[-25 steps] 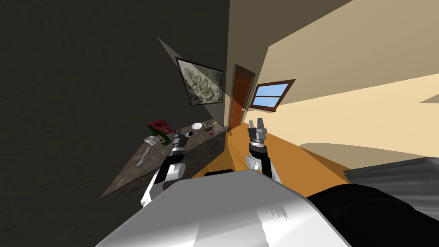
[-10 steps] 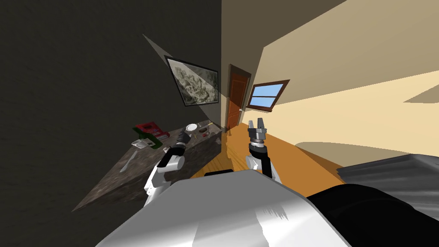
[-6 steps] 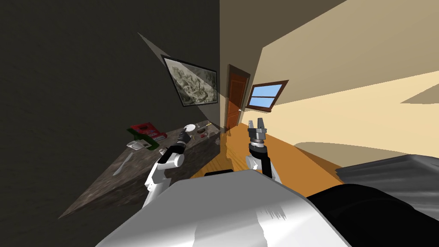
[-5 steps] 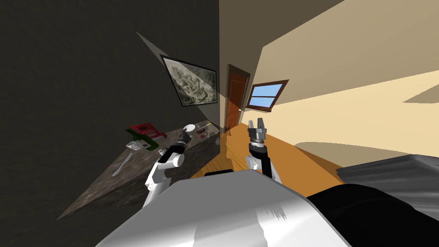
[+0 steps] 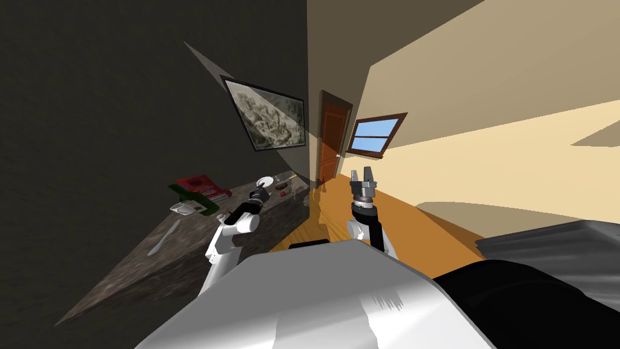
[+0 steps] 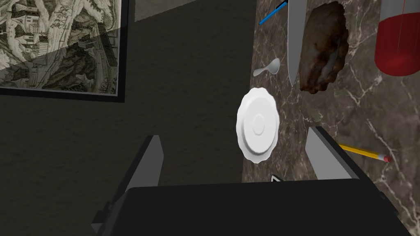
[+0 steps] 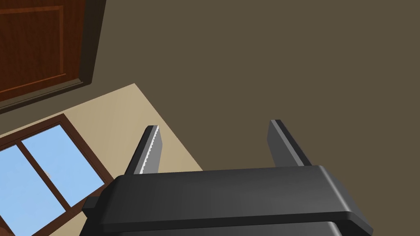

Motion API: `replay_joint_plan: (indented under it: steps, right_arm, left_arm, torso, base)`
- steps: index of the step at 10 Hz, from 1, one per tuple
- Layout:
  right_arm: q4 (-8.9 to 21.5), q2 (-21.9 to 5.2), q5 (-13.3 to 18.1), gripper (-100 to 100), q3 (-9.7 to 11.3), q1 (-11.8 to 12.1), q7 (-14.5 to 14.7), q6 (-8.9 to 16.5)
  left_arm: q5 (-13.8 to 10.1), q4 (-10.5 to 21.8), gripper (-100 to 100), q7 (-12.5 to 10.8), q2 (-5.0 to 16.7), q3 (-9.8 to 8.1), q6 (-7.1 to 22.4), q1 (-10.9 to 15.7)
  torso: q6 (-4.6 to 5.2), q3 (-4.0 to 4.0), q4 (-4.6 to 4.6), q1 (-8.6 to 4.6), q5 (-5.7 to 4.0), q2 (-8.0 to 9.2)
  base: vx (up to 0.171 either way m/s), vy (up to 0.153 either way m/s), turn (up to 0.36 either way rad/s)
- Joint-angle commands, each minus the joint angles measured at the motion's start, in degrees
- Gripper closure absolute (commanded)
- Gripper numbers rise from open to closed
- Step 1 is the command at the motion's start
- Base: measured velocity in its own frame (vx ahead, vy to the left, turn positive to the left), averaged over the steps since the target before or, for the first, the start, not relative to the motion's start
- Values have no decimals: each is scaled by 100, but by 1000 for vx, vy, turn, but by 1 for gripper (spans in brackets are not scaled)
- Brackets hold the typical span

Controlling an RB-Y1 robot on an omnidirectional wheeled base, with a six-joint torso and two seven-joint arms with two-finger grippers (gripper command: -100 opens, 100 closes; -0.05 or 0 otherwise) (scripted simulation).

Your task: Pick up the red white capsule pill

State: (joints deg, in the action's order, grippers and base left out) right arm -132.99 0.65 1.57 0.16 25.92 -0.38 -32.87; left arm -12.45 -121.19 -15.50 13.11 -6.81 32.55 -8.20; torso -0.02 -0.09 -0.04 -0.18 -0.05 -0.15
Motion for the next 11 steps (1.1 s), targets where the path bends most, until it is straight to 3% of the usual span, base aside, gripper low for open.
replay_joint_plan:
  steps: [1,2,11]
  right_arm:
    - [0,0,0,0,0,0,0,0]
    - [0,0,0,0,0,0,0,0]
    - [0,0,0,0,0,0,0,0]
  left_arm:
    - [-8,5,-100,-8,6,-8,216,10]
    - [-60,66,-100,-53,50,-76,422,135]
    - [-213,264,-100,-117,203,-277,1790,460]
  torso:
    - [0,0,0,0,0,0]
    - [0,3,1,8,2,6]
    - [0,2,0,6,1,4]
  base:
    - [18,-25,3]
    - [51,-56,-9]
    - [44,-49,2]
